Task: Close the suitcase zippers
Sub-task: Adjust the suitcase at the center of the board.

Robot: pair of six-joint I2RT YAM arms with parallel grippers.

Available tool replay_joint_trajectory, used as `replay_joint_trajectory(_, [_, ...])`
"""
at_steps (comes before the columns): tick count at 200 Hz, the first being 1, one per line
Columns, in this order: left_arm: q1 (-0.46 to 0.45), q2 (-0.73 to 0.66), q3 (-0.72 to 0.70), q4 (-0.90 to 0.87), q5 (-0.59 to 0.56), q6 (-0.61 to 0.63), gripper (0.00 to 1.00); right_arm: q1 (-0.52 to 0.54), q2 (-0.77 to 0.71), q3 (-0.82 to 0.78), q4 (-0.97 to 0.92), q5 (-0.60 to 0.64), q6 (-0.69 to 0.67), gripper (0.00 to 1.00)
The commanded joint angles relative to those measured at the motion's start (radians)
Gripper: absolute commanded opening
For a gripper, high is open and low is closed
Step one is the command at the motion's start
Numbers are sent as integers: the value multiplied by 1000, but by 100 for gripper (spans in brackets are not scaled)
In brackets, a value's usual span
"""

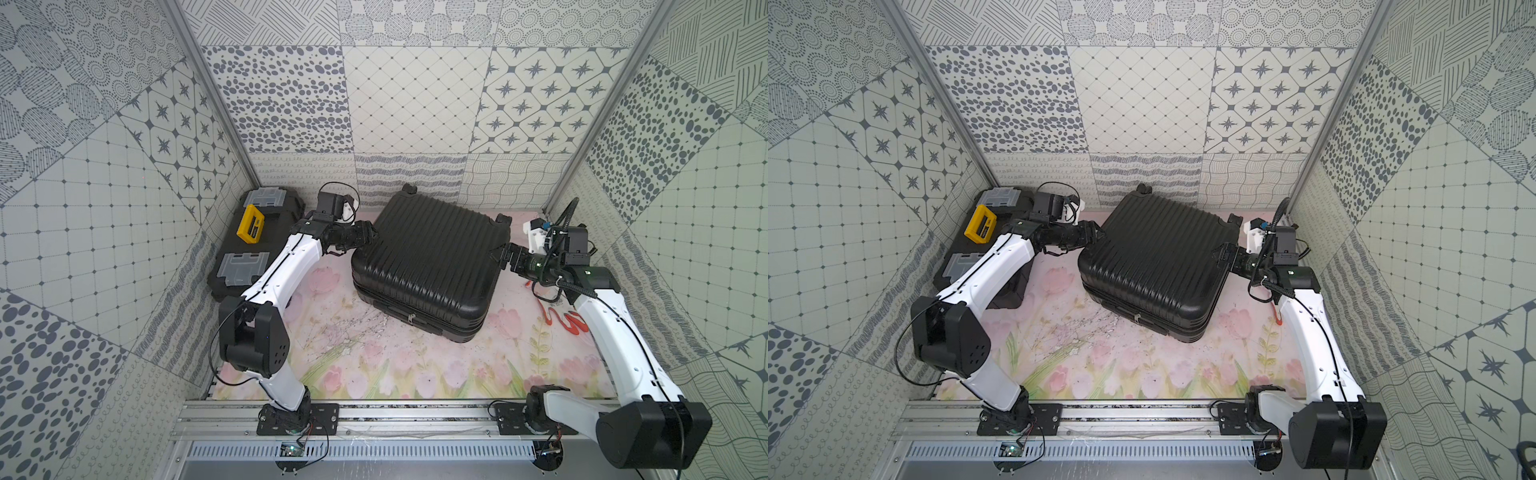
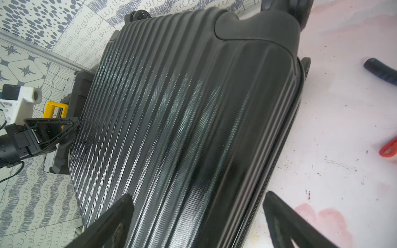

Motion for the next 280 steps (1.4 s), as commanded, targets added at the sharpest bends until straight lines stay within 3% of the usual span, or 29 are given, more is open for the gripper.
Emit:
replay_joint_trajectory(1, [34,76,57,-110,126,164,68,-4,24,-10,32,-43,-20,98])
replay_joint_trajectory(24, [42,108,78,-159,127,205,69,-10,57,-13,40,-42,-27,98])
replay_joint_trajectory(54, [49,152,137,-290,-10,309,69,-16,99,-7,57,-35,-26,98])
replay_joint_trajectory(76, [68,133,106,-259,53,298,70,-16,133,0,52,-31,-49,98])
replay_joint_trajectory(101, [84,150,136,-363,-93,383,69,-25,153,-1,35,11,-82,98])
replay_joint_trajectory(136, [110,127,115,-339,-6,340,69,-27,187,8,48,-37,-85,98])
replay_joint_trajectory(150, [110,136,101,-330,90,292,67,-26,206,16,52,-69,-90,98])
replay_joint_trajectory(199, [44,83,-7,-285,314,169,64,-25,247,44,-4,-63,-156,97])
replay_joint_trajectory(241, [4,-8,-114,-318,315,156,62,-23,281,70,-51,-53,-230,97])
replay_joint_trajectory(280, [-52,-155,-249,-311,279,75,63,-17,383,151,-105,-167,-332,94])
